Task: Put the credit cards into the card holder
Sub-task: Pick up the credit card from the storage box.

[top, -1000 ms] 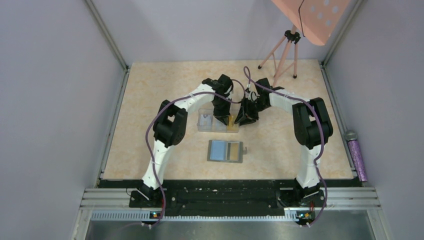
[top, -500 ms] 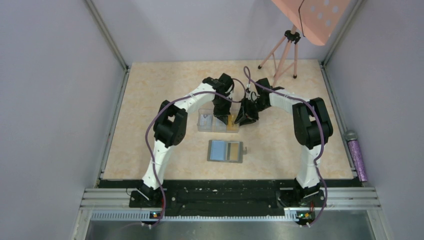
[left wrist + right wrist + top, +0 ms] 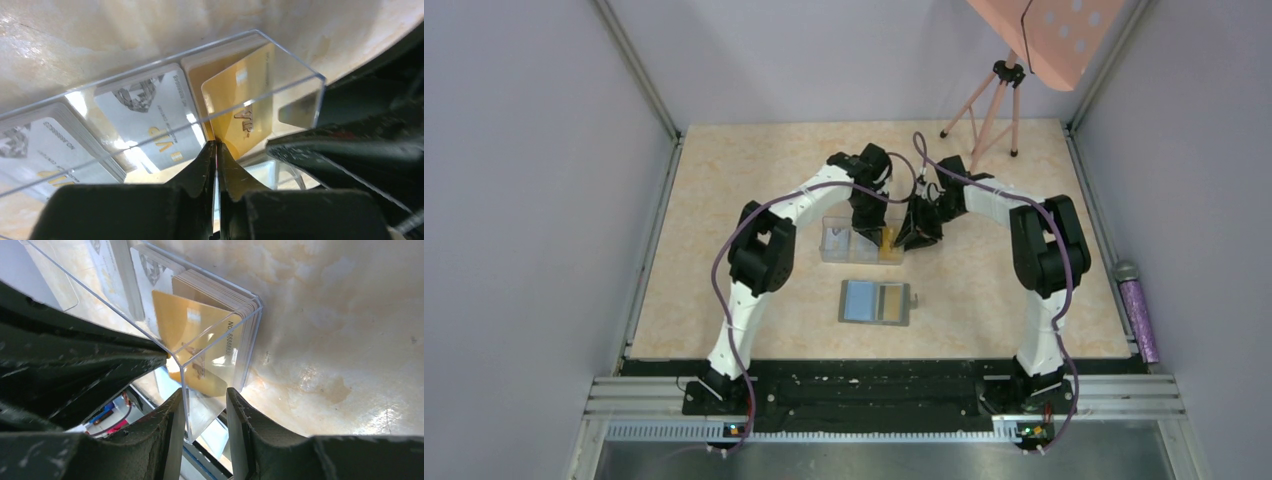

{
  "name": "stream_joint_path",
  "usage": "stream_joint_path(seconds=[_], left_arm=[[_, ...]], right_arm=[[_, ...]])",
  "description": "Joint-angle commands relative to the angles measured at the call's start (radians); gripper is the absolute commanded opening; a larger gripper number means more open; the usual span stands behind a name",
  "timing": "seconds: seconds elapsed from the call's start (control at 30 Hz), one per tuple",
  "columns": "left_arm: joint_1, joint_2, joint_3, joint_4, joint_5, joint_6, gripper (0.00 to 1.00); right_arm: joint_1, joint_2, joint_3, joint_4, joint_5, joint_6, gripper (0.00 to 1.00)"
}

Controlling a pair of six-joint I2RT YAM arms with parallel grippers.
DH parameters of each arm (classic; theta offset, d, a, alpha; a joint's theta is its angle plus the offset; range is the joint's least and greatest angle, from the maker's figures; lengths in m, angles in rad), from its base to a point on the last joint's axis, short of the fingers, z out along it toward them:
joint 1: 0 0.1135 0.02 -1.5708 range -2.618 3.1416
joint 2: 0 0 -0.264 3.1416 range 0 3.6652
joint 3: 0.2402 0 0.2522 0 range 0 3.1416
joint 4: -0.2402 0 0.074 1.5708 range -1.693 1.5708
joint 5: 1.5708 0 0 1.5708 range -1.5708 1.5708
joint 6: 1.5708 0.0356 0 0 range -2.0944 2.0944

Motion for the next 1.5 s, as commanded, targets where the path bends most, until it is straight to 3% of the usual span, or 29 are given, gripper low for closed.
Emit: stream_joint_path(seconds=[0.0,0.3,0.53,0.6,0.67,0.83,0.97,1.2,1.47], left_arm=[[-0.007,-0.116,-0.007,0.129,0.07,-0.03,0.09],[-0.006,-0.111,-0.071,0.206,0.148,-0.066,0.23],[-0.006,-0.058,-0.097,0.207,0.175,-0.067,0.24],[-0.007,-0.059,-0.105,0.206,0.172,-0.066,0.17],[-0.005,-0.068,-0.104,0.197,0.147,-0.064,0.01],[0.002,-0.146,-0.107,0.188,0.071,-0.059,0.0],[0.004,-0.246,-0.141,0.211,0.012,-0.07,0.0],[0.014,-0.479,-0.34,0.355,-0.019,-0.122,0.0],[0.031,-0.711,-0.692,0.588,0.138,-0.218,0.0]], right_arm=[[-0.005,-0.056,-0.004,0.019,-0.009,-0.013,0.35],[-0.006,-0.062,-0.006,0.019,-0.006,-0.013,0.35],[-0.007,-0.064,-0.01,0.019,-0.005,-0.015,0.35],[-0.007,-0.066,-0.009,0.019,-0.005,-0.014,0.35],[-0.006,-0.069,-0.007,0.019,-0.007,-0.012,0.35],[-0.008,-0.093,0.011,0.017,-0.013,-0.011,0.4],[-0.014,-0.144,0.027,0.018,-0.017,-0.006,0.5],[-0.027,-0.279,0.003,0.017,-0.042,-0.011,0.67],[-0.028,-0.391,-0.145,0.018,-0.091,-0.032,0.68]])
